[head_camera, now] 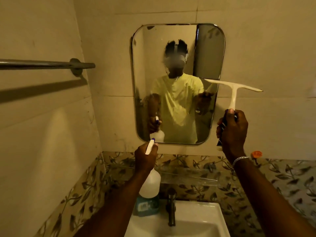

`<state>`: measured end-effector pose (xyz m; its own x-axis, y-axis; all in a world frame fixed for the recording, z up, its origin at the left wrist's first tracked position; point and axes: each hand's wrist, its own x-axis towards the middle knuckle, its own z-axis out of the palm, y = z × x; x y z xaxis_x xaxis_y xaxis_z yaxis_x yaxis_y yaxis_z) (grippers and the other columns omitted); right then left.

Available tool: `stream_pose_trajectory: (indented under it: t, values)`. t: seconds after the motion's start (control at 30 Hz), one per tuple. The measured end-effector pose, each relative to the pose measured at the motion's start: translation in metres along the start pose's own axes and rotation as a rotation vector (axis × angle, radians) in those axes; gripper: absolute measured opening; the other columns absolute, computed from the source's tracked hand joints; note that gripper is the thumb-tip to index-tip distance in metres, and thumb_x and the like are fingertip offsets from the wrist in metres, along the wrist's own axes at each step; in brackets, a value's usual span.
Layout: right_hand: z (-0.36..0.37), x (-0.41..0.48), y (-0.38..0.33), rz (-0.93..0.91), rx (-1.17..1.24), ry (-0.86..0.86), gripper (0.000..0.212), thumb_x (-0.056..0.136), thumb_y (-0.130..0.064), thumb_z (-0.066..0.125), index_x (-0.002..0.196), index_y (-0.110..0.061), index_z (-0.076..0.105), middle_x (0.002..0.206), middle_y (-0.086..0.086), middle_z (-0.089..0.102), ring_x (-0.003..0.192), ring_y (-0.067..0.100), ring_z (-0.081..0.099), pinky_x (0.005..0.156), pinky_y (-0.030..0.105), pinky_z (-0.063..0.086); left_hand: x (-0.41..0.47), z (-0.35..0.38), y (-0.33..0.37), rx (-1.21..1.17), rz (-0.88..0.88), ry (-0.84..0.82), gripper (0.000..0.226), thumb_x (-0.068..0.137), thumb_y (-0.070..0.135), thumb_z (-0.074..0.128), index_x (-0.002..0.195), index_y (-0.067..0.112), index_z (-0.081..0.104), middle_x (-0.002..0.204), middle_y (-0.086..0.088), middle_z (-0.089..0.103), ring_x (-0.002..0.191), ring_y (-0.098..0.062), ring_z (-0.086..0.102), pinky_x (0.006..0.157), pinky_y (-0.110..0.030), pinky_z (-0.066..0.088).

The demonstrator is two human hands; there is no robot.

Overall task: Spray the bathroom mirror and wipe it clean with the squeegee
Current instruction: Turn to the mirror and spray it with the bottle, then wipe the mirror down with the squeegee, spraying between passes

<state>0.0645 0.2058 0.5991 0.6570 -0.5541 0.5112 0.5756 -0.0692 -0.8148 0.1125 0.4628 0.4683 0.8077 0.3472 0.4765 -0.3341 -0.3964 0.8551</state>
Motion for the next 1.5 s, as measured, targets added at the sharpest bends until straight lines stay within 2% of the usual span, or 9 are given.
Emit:
stream_pose_trajectory:
  t: [0.23, 0.5, 0.77, 0.9, 1.0, 1.13, 1.3, 1.4, 1.5]
  values:
    - [-0.015, 0.004, -0.003, -0.009, -0.025, 0.025, 0.032, 0.109, -0.036, 0.045, 0.110, -0.007, 0.058, 0.070, -0.001, 0.060, 0.046, 0.009, 0.051, 0.042, 0.027, 0.041, -0.009, 0.029, 0.019, -0.074, 0.120, -0.061, 0.018, 0.095, 0.030, 0.068, 0.090, 0.013, 0.069, 0.071, 0.000, 0.067, 0.064, -0.011, 0.066, 0.054, -0.019, 0.052]
    - [-0.043, 0.015, -0.011, -0.020, -0.041, 0.066, 0.030, 0.109, -0.037, 0.046, 0.108, -0.010, 0.059, 0.070, -0.002, 0.060, 0.047, 0.009, 0.052, 0.044, 0.027, 0.042, -0.020, 0.073, 0.052, -0.151, 0.213, -0.157, 0.024, 0.095, 0.033, 0.065, 0.078, 0.018, 0.062, 0.061, 0.006, 0.058, 0.059, -0.008, 0.060, 0.051, -0.012, 0.040]
    - [-0.061, 0.019, -0.015, -0.013, -0.047, 0.089, 0.025, 0.110, -0.033, 0.046, 0.102, -0.013, 0.059, 0.072, 0.005, 0.058, 0.048, 0.016, 0.051, 0.045, 0.028, 0.040, -0.020, 0.092, 0.055, -0.103, 0.137, -0.114, 0.034, 0.097, 0.037, 0.062, 0.074, 0.011, 0.064, 0.060, -0.002, 0.062, 0.057, -0.017, 0.062, 0.054, -0.036, 0.050]
    - [-0.057, 0.016, -0.023, -0.002, -0.012, 0.040, 0.031, 0.110, -0.032, 0.046, 0.106, -0.003, 0.057, 0.075, 0.011, 0.058, 0.049, 0.018, 0.051, 0.045, 0.028, 0.041, -0.019, 0.083, 0.050, -0.144, 0.112, -0.039, 0.037, 0.094, 0.047, 0.061, 0.076, 0.014, 0.064, 0.061, 0.001, 0.063, 0.057, -0.011, 0.062, 0.053, -0.034, 0.050]
    - [-0.039, 0.010, -0.038, 0.004, 0.026, -0.045, 0.027, 0.105, -0.031, 0.044, 0.101, -0.008, 0.057, 0.076, 0.014, 0.060, 0.051, 0.021, 0.054, 0.044, 0.028, 0.044, -0.014, 0.071, 0.051, -0.172, 0.163, -0.025, 0.036, 0.093, 0.051, 0.060, 0.082, 0.017, 0.065, 0.066, 0.005, 0.064, 0.064, -0.007, 0.063, 0.051, -0.018, 0.047]
    - [0.007, 0.005, -0.063, -0.023, 0.057, -0.196, 0.032, 0.108, -0.024, 0.041, 0.105, 0.003, 0.058, 0.078, 0.015, 0.062, 0.053, 0.023, 0.055, 0.046, 0.029, 0.047, 0.000, 0.051, 0.048, -0.173, 0.159, -0.023, 0.018, 0.095, 0.034, 0.066, 0.087, 0.019, 0.068, 0.071, 0.003, 0.068, 0.067, -0.008, 0.067, 0.058, -0.030, 0.057]
    - [0.083, 0.002, -0.097, -0.026, 0.115, -0.327, 0.037, 0.111, -0.035, 0.042, 0.112, -0.007, 0.067, 0.078, 0.010, 0.064, 0.053, 0.015, 0.056, 0.045, 0.025, 0.048, 0.016, 0.012, 0.047, -0.162, 0.183, 0.008, 0.027, 0.094, 0.037, 0.064, 0.089, 0.012, 0.072, 0.071, 0.002, 0.069, 0.066, -0.006, 0.067, 0.054, -0.012, 0.048]
    - [0.127, 0.005, -0.112, -0.033, 0.132, -0.392, 0.041, 0.112, -0.036, 0.041, 0.121, -0.002, 0.063, 0.076, 0.006, 0.063, 0.051, 0.011, 0.055, 0.044, 0.024, 0.046, 0.024, -0.012, 0.045, -0.158, 0.153, 0.061, 0.036, 0.088, 0.042, 0.066, 0.081, 0.007, 0.070, 0.064, -0.002, 0.067, 0.059, -0.005, 0.065, 0.048, -0.014, 0.046]
    - [0.164, 0.009, -0.123, -0.037, 0.152, -0.431, 0.041, 0.112, -0.036, 0.041, 0.121, -0.001, 0.061, 0.073, 0.003, 0.062, 0.045, 0.005, 0.054, 0.041, 0.021, 0.045, 0.031, -0.033, 0.041, -0.156, 0.196, 0.064, 0.027, 0.092, 0.032, 0.068, 0.091, 0.006, 0.073, 0.074, -0.005, 0.071, 0.070, -0.010, 0.068, 0.057, -0.019, 0.051]
